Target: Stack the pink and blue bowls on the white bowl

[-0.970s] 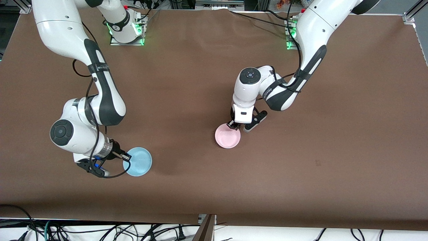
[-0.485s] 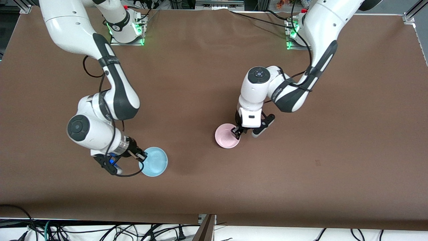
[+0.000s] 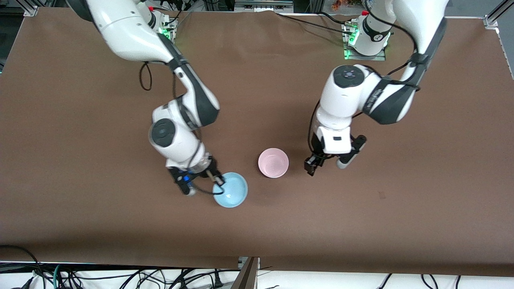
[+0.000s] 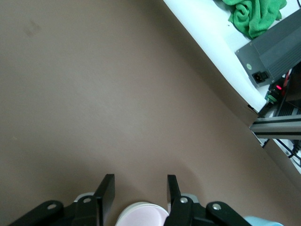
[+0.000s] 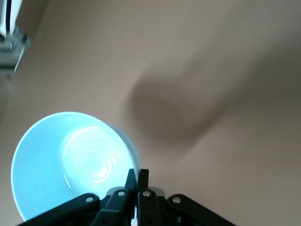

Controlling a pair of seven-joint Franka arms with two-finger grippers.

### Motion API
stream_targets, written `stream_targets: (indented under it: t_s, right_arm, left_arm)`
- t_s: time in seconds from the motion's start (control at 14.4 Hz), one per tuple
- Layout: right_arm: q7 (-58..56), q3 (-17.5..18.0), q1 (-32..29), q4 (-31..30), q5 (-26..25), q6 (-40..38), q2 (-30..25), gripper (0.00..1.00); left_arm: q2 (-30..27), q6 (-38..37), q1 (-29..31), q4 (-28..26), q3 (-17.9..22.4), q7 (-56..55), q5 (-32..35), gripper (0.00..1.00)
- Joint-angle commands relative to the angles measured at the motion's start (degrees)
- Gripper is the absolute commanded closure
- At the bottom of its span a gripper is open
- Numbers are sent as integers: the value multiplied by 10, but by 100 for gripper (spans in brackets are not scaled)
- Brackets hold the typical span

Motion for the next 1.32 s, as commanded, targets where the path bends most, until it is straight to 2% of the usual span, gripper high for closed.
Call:
stream_targets:
  t_s: [0.0,0.07,0.21,0.35,0.49,0.62,0.9,1.25]
  right_arm:
    - [93,-11,50,91,0,17,64,100]
    - [110,-12,59,101,-1,17,70,100]
    - [129,-19,79,102,-1,17,71,100]
    - [150,-27,101,100,-16,14,71,100]
    - [159,-28,114,96,-40,4,70,100]
    - [159,-28,114,96,-46,-39,65,100]
    - [159,-27,116,96,-43,-72,56,100]
    - [173,-26,129,92,-44,-78,56,100]
  left_arm:
    - [-12,-148,43,97,-8,169,-97,46]
    - [-12,-201,63,131,-8,228,-117,45]
    - [-13,-261,112,165,-8,331,-141,42]
    - [-27,-286,161,169,-9,431,-149,39]
    - [-43,-304,211,168,-8,538,-188,36]
    - [-56,-323,243,159,-8,618,-200,35]
    - [-61,-332,251,152,-8,641,-200,34]
    - [-65,-332,252,146,-8,643,-200,34]
